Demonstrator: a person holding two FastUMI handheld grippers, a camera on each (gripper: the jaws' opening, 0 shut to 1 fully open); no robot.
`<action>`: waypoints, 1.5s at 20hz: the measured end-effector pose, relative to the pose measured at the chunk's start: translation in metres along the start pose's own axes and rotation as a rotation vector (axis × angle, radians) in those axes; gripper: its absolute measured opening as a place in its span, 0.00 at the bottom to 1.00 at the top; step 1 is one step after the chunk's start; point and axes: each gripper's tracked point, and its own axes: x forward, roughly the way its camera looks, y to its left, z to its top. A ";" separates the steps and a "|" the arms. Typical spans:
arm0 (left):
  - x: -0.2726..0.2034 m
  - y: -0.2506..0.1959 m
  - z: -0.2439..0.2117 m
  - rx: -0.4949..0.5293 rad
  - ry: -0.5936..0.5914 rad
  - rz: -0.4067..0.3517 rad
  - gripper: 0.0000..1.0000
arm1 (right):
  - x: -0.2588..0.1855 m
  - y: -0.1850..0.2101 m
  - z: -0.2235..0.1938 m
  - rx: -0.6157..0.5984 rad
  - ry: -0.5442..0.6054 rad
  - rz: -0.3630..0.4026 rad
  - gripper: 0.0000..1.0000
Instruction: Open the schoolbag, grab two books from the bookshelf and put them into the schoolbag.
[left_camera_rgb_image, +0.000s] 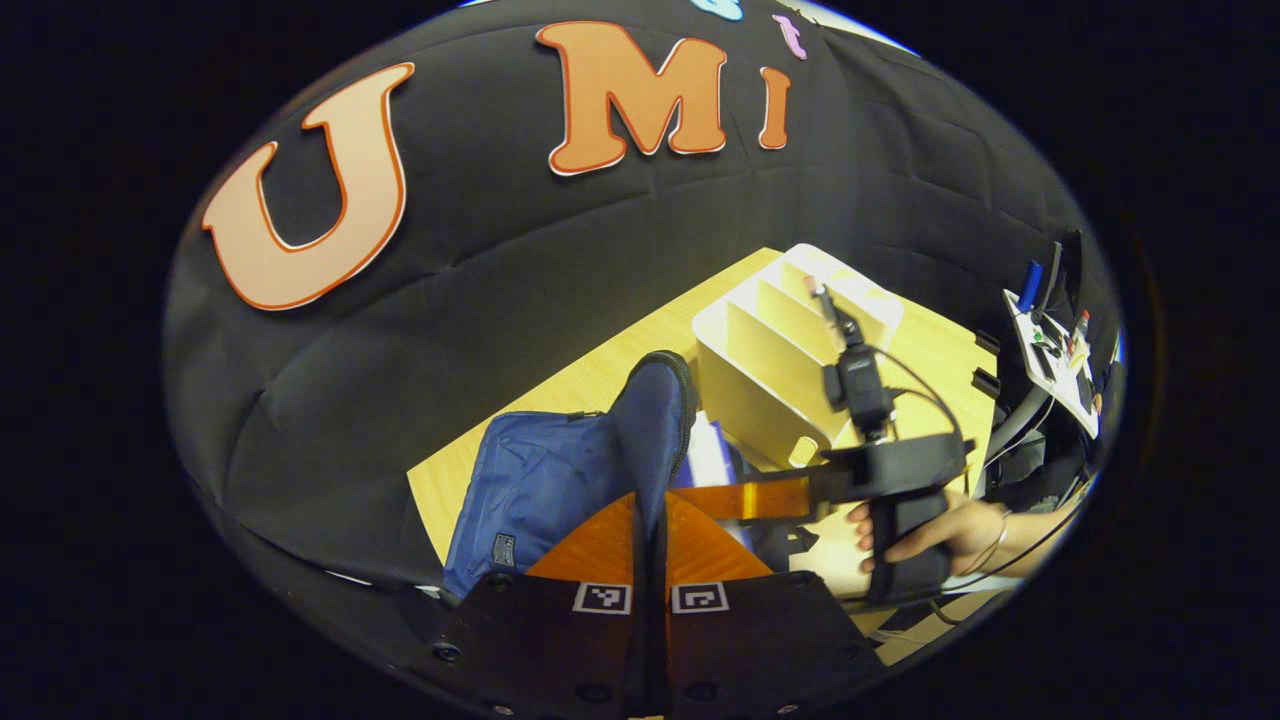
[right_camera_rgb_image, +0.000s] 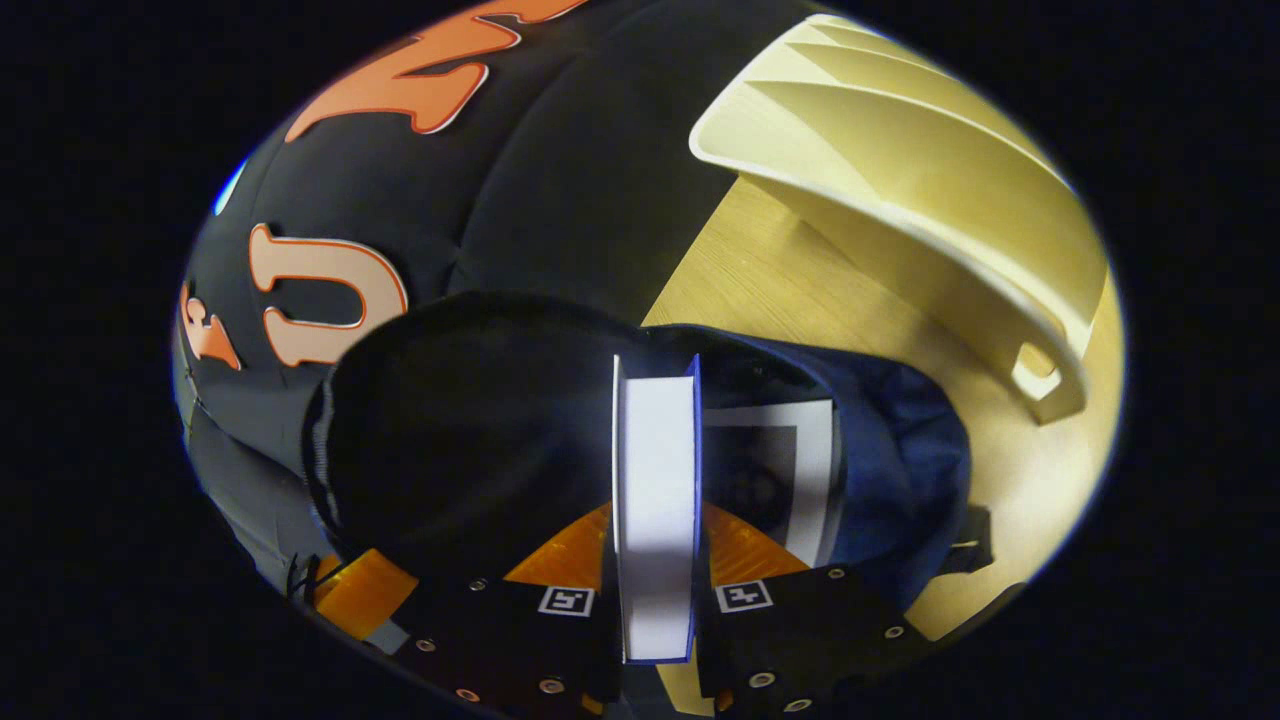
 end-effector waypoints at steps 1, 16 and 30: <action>0.000 0.000 -0.002 0.004 0.006 -0.004 0.01 | -0.001 0.000 -0.006 -0.010 0.018 -0.025 0.30; 0.015 -0.007 -0.023 -0.137 0.005 -0.003 0.01 | -0.111 -0.065 0.039 -0.482 0.129 -0.296 0.97; 0.030 -0.180 0.009 -0.389 -0.074 0.020 0.96 | -0.298 -0.169 0.160 -0.605 0.058 -0.341 0.97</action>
